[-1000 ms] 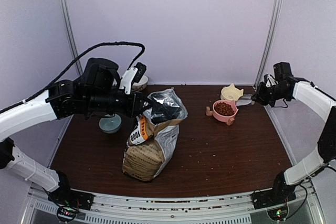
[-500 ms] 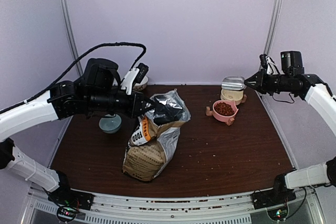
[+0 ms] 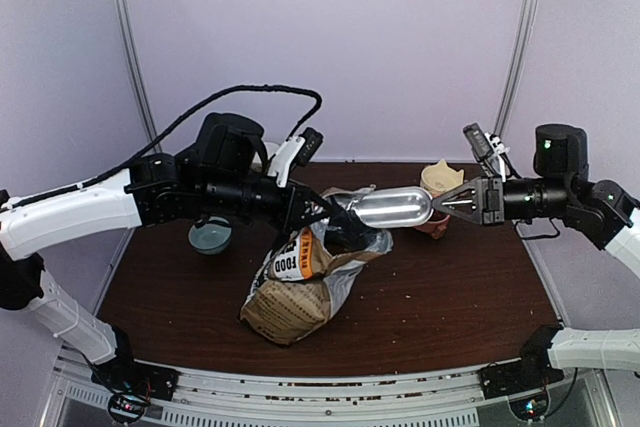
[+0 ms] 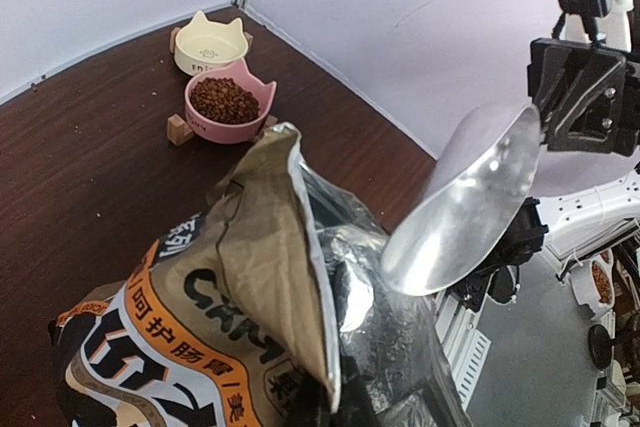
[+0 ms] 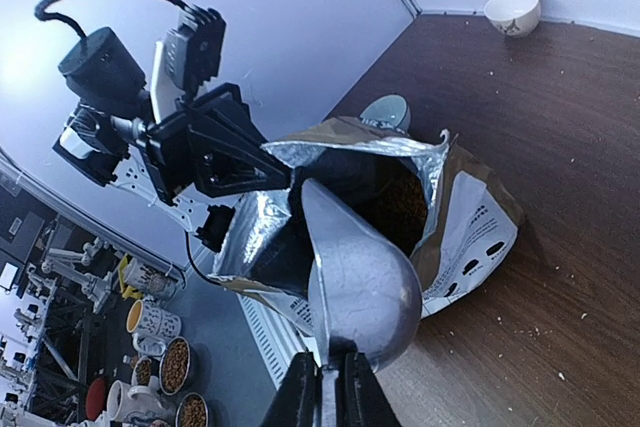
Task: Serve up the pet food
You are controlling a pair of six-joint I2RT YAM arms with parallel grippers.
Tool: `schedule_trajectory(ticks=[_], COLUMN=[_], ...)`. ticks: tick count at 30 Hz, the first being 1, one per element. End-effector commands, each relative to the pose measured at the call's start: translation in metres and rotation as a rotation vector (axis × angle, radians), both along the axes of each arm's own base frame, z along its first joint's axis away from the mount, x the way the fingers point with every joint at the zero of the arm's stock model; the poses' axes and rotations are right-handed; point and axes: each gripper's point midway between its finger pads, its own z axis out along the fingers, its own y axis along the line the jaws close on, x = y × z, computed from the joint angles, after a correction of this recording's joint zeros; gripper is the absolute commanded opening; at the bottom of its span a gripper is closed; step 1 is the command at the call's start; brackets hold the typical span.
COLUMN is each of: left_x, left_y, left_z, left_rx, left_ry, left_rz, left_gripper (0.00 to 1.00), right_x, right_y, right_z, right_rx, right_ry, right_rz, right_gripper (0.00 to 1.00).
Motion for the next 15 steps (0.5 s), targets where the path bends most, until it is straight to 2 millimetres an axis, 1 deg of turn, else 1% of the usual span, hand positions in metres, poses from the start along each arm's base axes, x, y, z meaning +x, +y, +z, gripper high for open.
schedule_trajectory(ticks=[1, 3, 8, 11, 13, 15], left_x=[-0.006, -0.007, -0.009, -0.009, -0.008, -0.007], left_y=[-0.021, -0.024, -0.031, -0.037, -0.040, -0.043], left_z=[0.072, 0.073, 0.068, 0.062, 0.055, 0.046], left_rx=[-0.228, -0.228, -0.224, -0.212, -0.201, -0.183], left_ry=[-0.100, -0.100, -0.093, -0.082, -0.076, -0.069], left_rz=[-0.056, -0.057, -0.067, -0.076, -0.078, -0.079], left_gripper=[0.00, 0.00, 0.00, 0.00, 0.00, 0.00], right_x=[0.005, 0.005, 0.013, 0.023, 0.029, 0.035], right_y=[0.007, 0.011, 0.006, -0.002, 0.002, 0.014], right_z=[-0.014, -0.025, -0.070, -0.103, -0.127, -0.159], right_rx=[-0.039, -0.113, -0.426, -0.647, -0.743, -0.819], right_ry=[0.006, 0.008, 0.044, 0.071, 0.098, 0.138], right_rz=[-0.021, -0.020, -0.109, -0.211, -0.256, -0.282], right_gripper=[0.00, 0.00, 0.00, 0.00, 0.00, 0.00])
